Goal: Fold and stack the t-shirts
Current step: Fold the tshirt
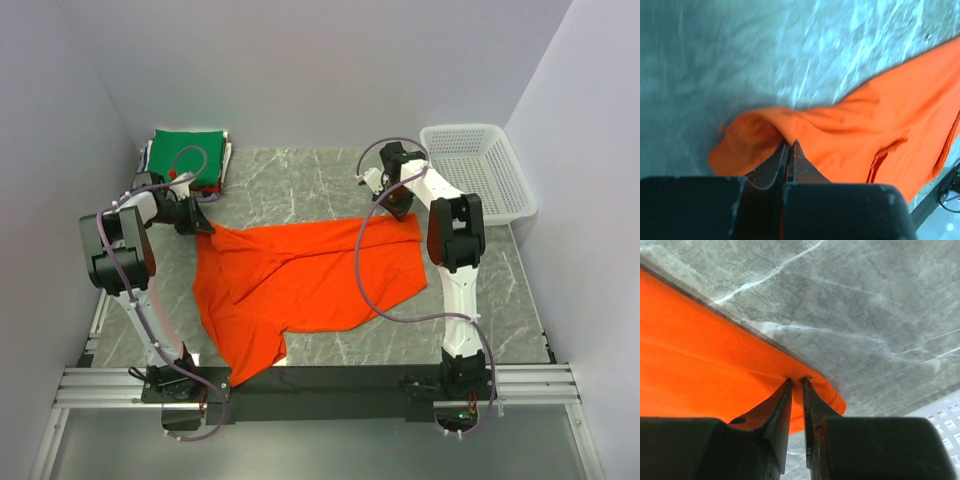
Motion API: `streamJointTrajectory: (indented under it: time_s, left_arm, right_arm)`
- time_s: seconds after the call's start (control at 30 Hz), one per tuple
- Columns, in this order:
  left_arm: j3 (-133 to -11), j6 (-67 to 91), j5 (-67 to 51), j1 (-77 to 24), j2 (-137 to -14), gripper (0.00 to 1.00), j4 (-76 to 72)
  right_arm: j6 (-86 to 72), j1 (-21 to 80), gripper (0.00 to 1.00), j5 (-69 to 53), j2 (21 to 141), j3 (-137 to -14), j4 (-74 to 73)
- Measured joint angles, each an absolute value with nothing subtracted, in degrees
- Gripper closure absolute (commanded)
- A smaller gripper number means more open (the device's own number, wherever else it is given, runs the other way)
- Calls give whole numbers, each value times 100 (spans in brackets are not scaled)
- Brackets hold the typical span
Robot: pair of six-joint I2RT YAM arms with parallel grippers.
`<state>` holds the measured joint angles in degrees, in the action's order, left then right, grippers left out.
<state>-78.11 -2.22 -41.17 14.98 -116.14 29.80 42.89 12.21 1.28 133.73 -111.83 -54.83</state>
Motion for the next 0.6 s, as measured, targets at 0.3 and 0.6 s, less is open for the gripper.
streamJointTrajectory:
  time_s: [0.3,0.6]
  left_arm:
    - [-6768,-357,-3911,2067,-11089,99,3013]
    - [-6984,-381,-3944,2078,-11148,61,3037]
  right_arm:
    - [4283,1267,82,340,13517,-11402,-5666]
    - [4285,1278,75,357,13522,-11410,-5669]
